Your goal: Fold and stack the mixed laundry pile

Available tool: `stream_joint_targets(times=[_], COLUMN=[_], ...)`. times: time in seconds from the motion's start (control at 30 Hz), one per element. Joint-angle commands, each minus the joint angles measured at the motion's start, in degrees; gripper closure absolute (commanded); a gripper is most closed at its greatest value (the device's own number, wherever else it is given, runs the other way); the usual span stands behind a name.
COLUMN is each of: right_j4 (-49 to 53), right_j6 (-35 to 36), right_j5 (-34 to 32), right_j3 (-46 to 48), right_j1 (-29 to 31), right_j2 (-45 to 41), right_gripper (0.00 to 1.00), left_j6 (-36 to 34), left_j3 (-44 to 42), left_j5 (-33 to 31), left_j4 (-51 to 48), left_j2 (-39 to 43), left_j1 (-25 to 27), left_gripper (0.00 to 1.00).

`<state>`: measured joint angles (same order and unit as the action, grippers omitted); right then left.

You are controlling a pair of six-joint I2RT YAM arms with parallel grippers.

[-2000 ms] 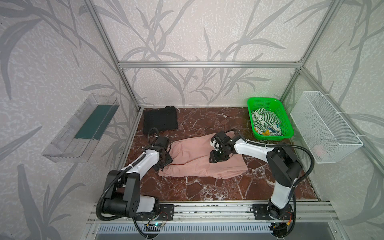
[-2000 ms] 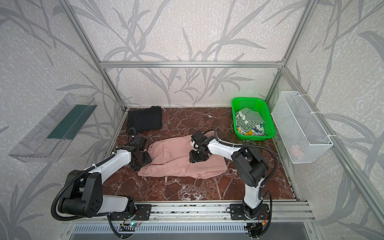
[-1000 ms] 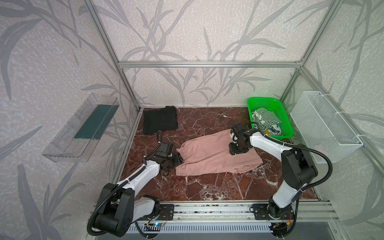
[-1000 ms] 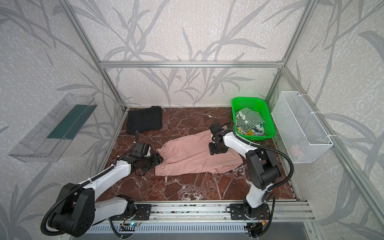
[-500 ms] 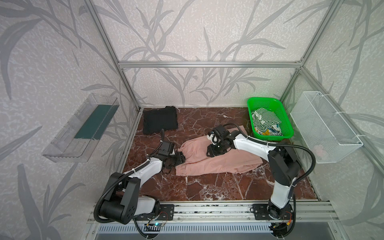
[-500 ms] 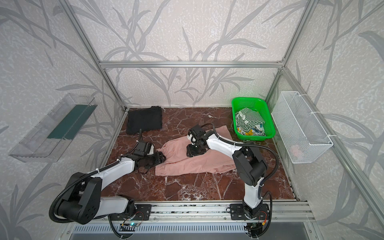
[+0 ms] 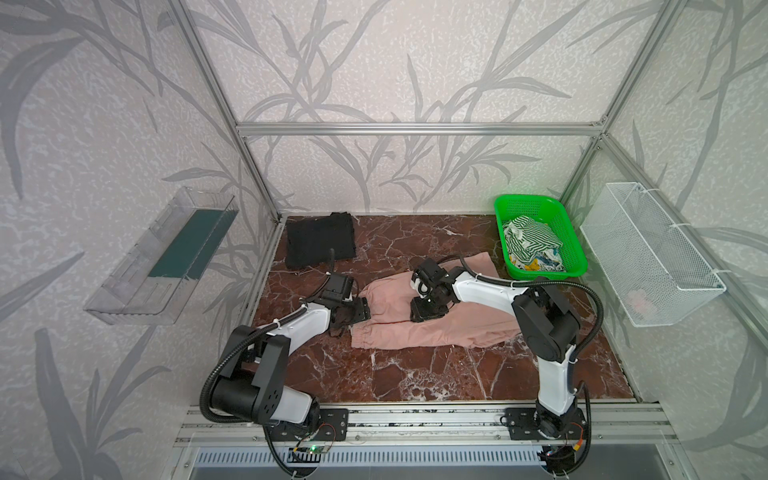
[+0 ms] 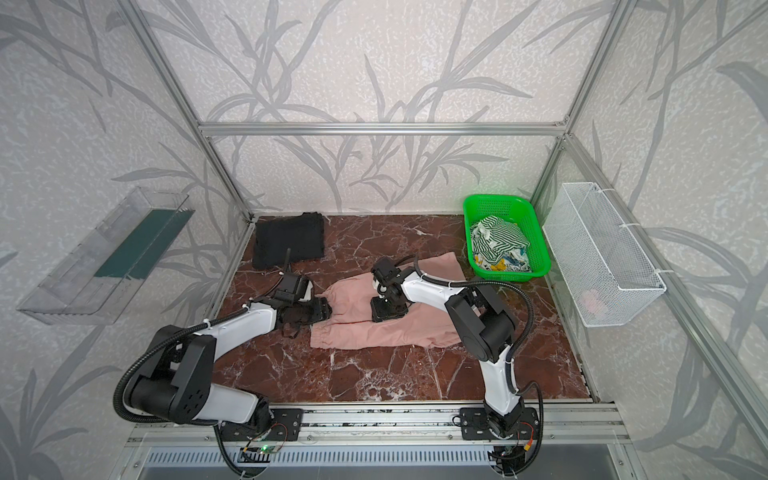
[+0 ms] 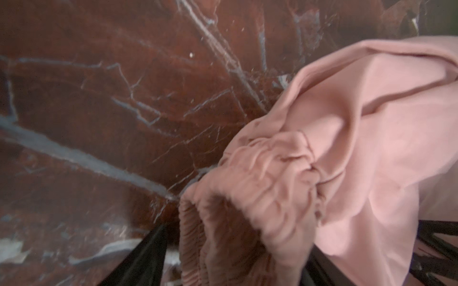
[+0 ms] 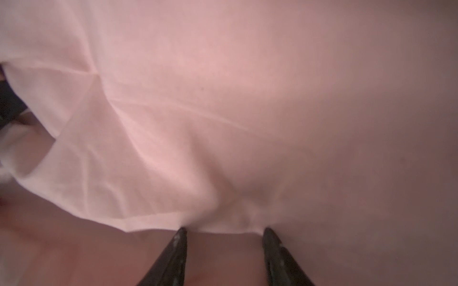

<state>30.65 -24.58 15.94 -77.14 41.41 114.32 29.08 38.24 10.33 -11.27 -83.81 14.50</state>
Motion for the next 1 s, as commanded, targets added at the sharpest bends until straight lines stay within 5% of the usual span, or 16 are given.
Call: stream_joint_targets(times=[0.0,0.3,0.53,0.97], right_j4=[2.1,2.1,1.7,4.7], right_j6=[-0.8,-0.6,1.1,6.2], right_j5=[-2.4,-4.2,-6.6,-11.3], right_j3=[1.1,0.9,1.6,3.0], right_j1=[0.2,0.2,0.2,-1.3], right_j2=[1.1,1.8,-0.2,-11.9], right_gripper=[0.5,0.5,0.49,0.47], left_j6=[0.0,4.6,5.1,-0.1], left_j3=[-1.8,-7.7,-3.3,18.4], left_j5=[4.0,8.6,5.2,-4.2], left_j4=[0.7,6.2,-2.5,-33.6], left_j2=[-3.0,-3.3,-0.1,11.0], left_j1=[-0.2,-0.1,0.1,0.2], left_gripper=[0.32,0.68,0.94,1.0])
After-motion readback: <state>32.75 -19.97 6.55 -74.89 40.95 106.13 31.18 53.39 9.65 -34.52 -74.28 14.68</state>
